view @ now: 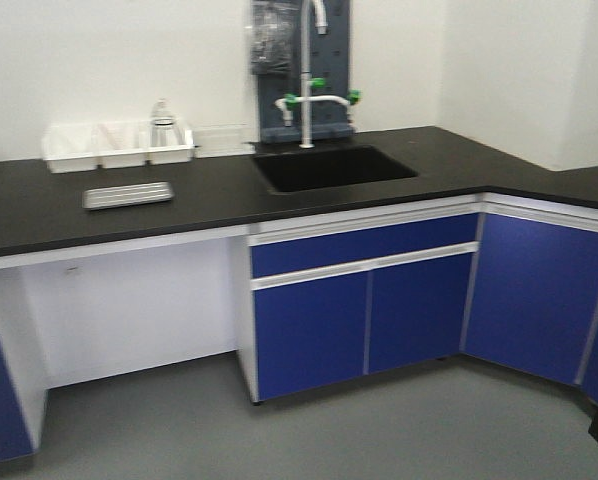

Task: Move beaker to silver tray on left bench
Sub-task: 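Drive the base, beaker held, to the bench with the silver tray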

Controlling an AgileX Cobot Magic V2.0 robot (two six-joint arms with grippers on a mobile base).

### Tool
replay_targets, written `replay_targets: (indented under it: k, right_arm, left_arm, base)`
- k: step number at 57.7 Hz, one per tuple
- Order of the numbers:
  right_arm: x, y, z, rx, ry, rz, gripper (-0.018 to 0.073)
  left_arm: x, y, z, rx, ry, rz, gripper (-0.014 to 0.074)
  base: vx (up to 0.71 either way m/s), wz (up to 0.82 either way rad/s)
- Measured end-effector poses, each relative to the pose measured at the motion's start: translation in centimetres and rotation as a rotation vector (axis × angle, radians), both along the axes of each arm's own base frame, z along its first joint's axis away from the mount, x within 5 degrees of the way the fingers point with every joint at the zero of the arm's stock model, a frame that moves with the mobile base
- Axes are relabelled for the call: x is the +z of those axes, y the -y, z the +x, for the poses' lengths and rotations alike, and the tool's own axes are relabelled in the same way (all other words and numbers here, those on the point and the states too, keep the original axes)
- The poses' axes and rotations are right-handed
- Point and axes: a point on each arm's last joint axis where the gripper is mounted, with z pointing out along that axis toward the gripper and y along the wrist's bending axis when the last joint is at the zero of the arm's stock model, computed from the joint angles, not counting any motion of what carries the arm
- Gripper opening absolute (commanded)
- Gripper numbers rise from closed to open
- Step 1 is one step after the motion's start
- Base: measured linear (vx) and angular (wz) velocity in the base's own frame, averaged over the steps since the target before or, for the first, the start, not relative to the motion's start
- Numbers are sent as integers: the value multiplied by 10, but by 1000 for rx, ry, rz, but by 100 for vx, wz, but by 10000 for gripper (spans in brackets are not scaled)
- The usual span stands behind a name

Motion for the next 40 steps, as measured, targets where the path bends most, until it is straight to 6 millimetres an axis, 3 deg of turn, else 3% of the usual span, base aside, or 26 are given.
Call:
replay_targets:
  k: [21,40]
  right_arm:
    - [0,0,0,0,0,0,-8]
    - [0,0,0,0,0,0,-8]
  left_arm:
    - [0,0,0,0,0,0,1]
    - [0,0,0,0,0,0,1]
  base:
    - [3,56]
    - [15,36]
